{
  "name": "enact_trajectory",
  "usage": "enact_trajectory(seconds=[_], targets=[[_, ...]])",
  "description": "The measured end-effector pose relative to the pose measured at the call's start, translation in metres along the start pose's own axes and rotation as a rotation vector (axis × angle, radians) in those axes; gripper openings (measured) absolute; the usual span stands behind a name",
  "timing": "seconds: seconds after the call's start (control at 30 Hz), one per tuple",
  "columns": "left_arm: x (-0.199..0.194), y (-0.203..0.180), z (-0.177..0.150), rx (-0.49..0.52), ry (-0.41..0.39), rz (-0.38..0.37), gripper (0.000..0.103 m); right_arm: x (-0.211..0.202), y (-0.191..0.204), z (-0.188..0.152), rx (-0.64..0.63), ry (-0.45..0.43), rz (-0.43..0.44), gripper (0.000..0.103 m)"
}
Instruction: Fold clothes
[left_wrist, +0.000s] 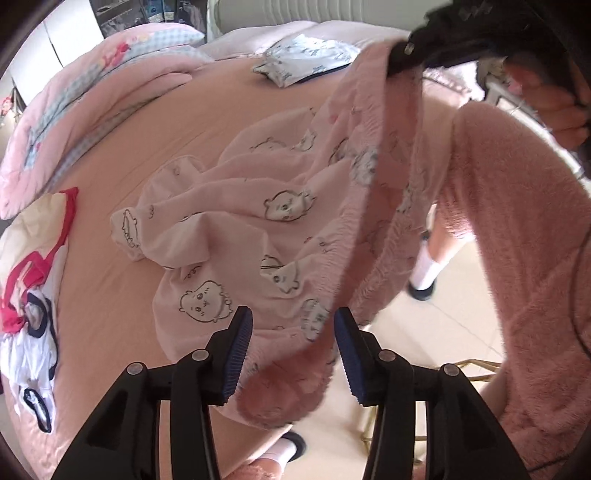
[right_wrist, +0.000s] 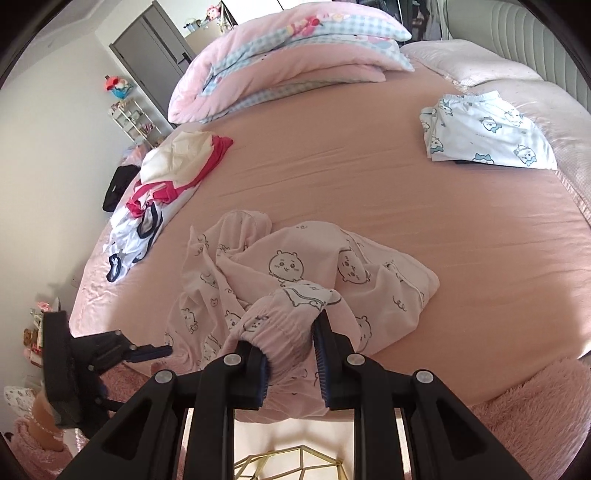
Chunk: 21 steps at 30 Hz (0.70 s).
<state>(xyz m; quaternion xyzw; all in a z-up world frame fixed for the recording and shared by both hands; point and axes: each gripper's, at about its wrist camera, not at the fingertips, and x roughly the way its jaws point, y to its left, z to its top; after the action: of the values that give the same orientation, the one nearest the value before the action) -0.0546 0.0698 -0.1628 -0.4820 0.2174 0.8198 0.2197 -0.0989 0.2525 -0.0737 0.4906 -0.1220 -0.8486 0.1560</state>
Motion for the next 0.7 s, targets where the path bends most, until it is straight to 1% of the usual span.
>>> enact_trajectory(seconds=[0.1, 0.13, 0.17, 0.23, 0.27, 0.33, 0.4, 0.47, 0.5, 0.6, 0.67, 0.7], targets=[[0.017, 0.008, 0.004, -0.098, 0.009, 0.043, 0.042, -0.006, 0.010, -0.001, -0.020, -0.017, 0.028, 0.020], [0.020, 0.011, 0.005, -0.129, 0.002, 0.053, 0.038, -0.007, 0.012, -0.002, -0.029, -0.019, 0.026, 0.020], [0.022, 0.013, 0.006, -0.151, -0.001, 0.067, 0.023, -0.009, 0.015, -0.004, -0.039, -0.022, 0.023, 0.020], [0.026, 0.020, 0.006, -0.196, 0.015, 0.108, 0.008, -0.008, 0.015, -0.008, -0.052, -0.013, -0.002, 0.020], [0.024, 0.024, 0.006, -0.221, 0.012, 0.132, 0.004, -0.008, 0.015, -0.010, -0.059, -0.009, -0.015, 0.020], [0.012, 0.038, 0.005, -0.300, -0.034, 0.176, 0.004, 0.000, 0.009, -0.016, -0.051, 0.034, -0.023, 0.020], [-0.006, 0.053, 0.005, -0.386, -0.091, 0.203, 0.003, 0.017, 0.006, -0.027, -0.065, 0.114, -0.053, 0.020], [-0.029, 0.068, 0.005, -0.472, -0.155, 0.208, 0.003, 0.034, 0.006, -0.041, -0.089, 0.195, -0.070, 0.020], [-0.035, 0.072, 0.004, -0.484, -0.172, 0.222, 0.003, 0.043, 0.007, -0.049, -0.106, 0.236, -0.070, 0.020], [-0.051, 0.081, 0.002, -0.499, -0.210, 0.265, 0.003, 0.065, 0.014, -0.070, -0.140, 0.313, -0.062, 0.020], [-0.053, 0.084, -0.002, -0.517, -0.212, 0.265, 0.003, 0.076, 0.017, -0.080, -0.164, 0.345, -0.117, 0.020], [-0.053, 0.087, -0.004, -0.527, -0.209, 0.273, 0.003, 0.080, 0.018, -0.084, -0.189, 0.354, -0.167, 0.020]])
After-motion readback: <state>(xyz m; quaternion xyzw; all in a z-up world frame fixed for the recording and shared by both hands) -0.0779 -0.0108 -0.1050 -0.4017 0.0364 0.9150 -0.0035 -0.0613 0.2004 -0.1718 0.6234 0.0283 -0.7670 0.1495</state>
